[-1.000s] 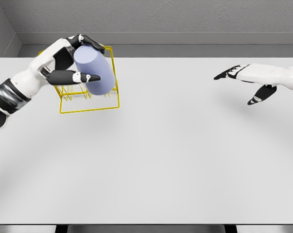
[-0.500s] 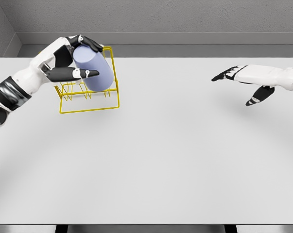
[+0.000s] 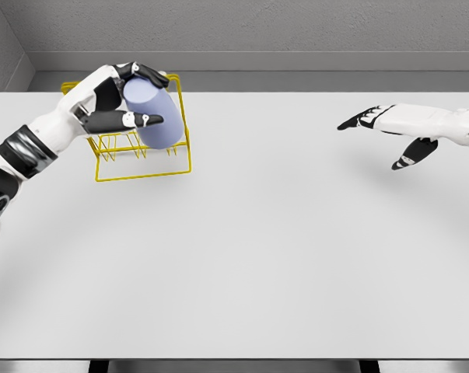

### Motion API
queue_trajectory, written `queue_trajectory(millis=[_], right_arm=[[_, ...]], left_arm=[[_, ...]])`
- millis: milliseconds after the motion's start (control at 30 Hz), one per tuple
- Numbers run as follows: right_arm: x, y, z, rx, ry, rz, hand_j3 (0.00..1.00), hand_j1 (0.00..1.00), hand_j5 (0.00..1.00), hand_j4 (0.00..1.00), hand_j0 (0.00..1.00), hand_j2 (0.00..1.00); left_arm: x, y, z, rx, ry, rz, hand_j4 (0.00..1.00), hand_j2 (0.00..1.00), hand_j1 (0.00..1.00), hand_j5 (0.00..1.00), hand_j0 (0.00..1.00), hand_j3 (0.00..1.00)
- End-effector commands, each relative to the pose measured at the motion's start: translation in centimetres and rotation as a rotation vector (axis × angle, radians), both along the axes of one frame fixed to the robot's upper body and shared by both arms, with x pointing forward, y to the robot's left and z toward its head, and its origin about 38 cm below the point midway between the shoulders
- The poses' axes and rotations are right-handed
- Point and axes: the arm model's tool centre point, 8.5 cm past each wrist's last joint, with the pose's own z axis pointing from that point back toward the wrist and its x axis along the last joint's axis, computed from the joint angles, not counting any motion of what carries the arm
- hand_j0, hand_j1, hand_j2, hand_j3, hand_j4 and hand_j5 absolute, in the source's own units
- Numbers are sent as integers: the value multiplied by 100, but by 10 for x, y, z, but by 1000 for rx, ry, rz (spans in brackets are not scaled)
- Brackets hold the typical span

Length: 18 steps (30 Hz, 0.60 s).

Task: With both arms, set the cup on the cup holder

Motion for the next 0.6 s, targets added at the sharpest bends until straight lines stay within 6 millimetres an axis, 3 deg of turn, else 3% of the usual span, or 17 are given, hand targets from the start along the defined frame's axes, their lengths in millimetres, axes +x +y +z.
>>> queue_trajectory(millis=[0, 33, 167, 567], right_arm=[[0, -1, 1, 6, 0, -4, 100, 100, 100, 100, 100, 100], [0, -1, 0, 5, 2, -6, 100, 100, 100, 100, 100, 100], [-1, -3, 0, 2, 4, -8, 100, 100, 100, 100, 100, 100], [-1, -2, 0, 2, 2, -6, 100, 100, 100, 100, 100, 100]], left_arm=[[0, 1, 0, 6, 2, 4, 64, 64, 64, 64, 64, 64], [0, 1, 1, 29, -13, 9, 76, 76, 76, 76, 76, 76], [0, 1, 1, 35, -16, 9, 100, 100, 100, 100, 100, 100], [-1, -1, 1, 32, -18, 2, 100, 100, 100, 100, 100, 100]])
